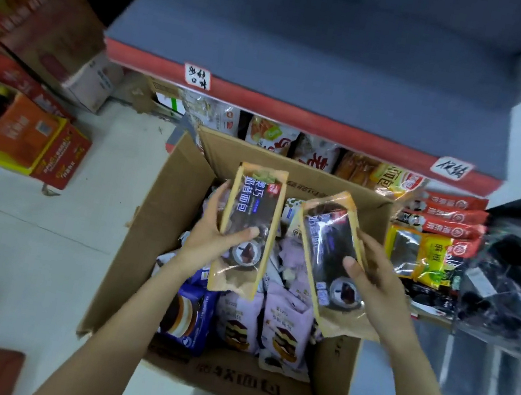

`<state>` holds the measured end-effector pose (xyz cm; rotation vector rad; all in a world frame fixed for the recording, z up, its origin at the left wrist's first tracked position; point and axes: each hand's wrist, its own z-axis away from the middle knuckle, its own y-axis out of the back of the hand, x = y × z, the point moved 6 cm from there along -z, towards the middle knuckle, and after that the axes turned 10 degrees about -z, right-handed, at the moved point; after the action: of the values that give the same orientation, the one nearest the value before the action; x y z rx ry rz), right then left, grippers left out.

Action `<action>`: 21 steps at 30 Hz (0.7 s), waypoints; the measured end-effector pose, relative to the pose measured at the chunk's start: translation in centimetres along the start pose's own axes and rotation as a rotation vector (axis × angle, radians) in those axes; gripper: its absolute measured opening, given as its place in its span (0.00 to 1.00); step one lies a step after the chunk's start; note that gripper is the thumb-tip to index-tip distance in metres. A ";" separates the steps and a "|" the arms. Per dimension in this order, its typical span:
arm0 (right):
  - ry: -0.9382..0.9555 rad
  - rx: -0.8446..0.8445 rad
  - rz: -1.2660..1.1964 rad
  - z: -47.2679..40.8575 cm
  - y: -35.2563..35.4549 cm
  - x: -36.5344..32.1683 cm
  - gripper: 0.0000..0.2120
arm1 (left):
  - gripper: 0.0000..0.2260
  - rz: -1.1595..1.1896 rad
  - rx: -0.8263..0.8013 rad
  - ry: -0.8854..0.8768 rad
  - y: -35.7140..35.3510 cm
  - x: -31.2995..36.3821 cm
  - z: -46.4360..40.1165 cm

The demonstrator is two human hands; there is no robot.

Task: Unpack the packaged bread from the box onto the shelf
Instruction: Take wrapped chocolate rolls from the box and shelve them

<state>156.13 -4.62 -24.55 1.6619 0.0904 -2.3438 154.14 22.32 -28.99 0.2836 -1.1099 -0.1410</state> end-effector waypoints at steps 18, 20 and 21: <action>0.779 0.259 0.184 11.7 15.9 -32.5 0.14 | 0.36 0.121 0.178 -0.766 0.9 35.9 8.2; 0.909 0.373 0.292 12.3 17.6 -36.3 0.16 | 0.39 0.106 0.206 -0.819 0.9 38.9 8.4; 0.972 0.428 0.366 12.4 18.1 -38.2 0.18 | 0.41 0.097 0.222 -0.839 0.9 40.1 8.5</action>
<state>161.09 -17.75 17.21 2.5971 -0.5126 -1.1762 164.14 11.69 9.38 0.3812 -1.9754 -0.0458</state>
